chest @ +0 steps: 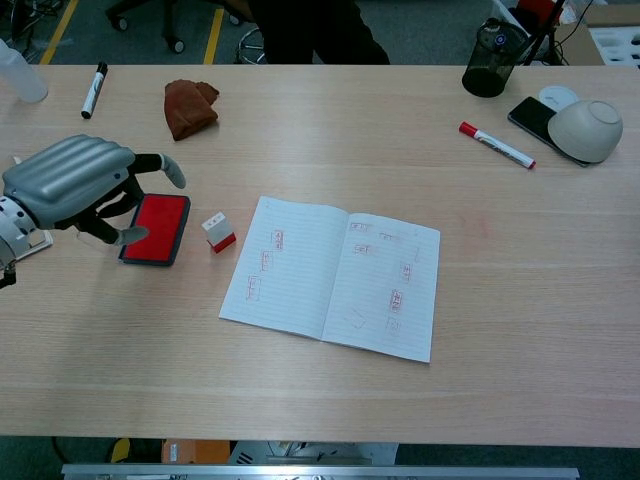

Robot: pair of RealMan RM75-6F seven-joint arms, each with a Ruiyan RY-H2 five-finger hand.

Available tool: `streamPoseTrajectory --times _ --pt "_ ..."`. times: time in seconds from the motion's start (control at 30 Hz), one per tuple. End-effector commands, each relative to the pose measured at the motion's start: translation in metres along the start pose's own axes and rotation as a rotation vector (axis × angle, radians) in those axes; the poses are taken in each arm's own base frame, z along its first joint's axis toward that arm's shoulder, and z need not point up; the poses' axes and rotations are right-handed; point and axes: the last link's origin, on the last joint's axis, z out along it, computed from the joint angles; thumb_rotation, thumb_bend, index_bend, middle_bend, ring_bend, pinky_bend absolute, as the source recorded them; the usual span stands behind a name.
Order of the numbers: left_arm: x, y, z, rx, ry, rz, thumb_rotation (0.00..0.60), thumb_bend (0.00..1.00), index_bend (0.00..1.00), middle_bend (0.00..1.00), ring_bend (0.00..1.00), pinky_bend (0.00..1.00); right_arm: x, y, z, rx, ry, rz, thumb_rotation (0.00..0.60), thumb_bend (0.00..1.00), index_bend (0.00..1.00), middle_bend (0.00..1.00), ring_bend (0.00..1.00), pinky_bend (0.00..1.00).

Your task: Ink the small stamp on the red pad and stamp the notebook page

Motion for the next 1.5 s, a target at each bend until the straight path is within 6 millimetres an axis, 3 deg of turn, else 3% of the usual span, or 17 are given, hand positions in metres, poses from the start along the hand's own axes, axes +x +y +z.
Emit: streamPoseTrajectory --times 0.03,0.5,0.97,1.5 --pt "-0.004 0.006 0.011 -0.006 -0.011 0.022 0.600 0.22 0.31 0.94 0.95 1.00 0.000 0.000 0.000 -0.001 -0.002 0.000 0.600 0.30 0.11 0.18 0.09 0.15" --pt "-0.027 0.024 0.045 0.009 -0.067 0.091 0.600 0.22 0.31 0.95 0.96 1.00 0.001 0.006 -0.003 -0.017 -0.006 -0.003 0.600 0.30 0.11 0.18 0.09 0.15" --pt "-0.043 0.040 0.065 0.032 -0.082 0.105 0.600 0.22 0.31 0.95 0.97 1.00 0.003 0.010 -0.006 -0.029 -0.005 -0.002 0.600 0.30 0.11 0.18 0.09 0.15" --pt "-0.053 0.053 0.084 0.062 -0.067 0.142 0.600 0.22 0.22 0.95 0.97 1.00 0.003 0.017 -0.011 -0.053 -0.007 0.003 0.600 0.30 0.11 0.18 0.09 0.15"
